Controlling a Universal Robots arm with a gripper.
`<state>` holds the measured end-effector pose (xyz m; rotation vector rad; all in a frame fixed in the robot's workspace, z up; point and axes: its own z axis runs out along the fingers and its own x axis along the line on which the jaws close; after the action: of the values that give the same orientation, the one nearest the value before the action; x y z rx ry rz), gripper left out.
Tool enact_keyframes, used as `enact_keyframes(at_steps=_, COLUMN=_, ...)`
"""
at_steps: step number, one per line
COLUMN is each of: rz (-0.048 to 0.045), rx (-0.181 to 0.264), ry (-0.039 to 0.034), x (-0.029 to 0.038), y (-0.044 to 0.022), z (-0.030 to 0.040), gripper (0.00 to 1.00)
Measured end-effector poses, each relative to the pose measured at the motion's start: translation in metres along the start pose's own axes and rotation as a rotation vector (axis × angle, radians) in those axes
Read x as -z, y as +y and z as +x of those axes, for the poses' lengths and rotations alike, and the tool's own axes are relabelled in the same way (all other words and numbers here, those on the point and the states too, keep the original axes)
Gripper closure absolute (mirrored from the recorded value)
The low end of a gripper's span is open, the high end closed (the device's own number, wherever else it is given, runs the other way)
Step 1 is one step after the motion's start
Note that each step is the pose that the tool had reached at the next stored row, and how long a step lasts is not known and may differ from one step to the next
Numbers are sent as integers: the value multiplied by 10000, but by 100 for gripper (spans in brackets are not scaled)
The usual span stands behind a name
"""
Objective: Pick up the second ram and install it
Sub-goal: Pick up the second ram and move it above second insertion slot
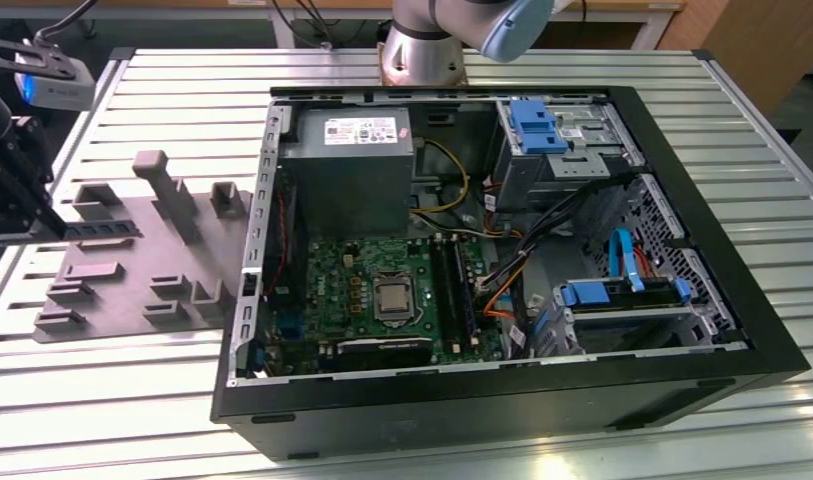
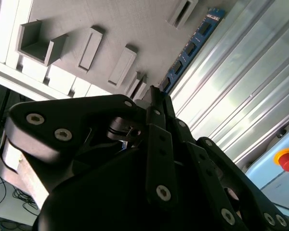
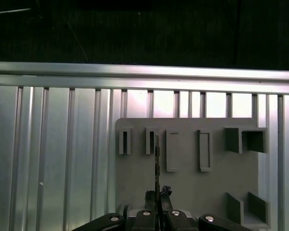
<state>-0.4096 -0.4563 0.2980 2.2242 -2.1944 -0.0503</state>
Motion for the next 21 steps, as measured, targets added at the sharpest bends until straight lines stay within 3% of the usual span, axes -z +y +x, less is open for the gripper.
enact_keyframes(at_steps=21, rz=1, rx=0, ry=0, x=126, y=4, z=-1, gripper=86)
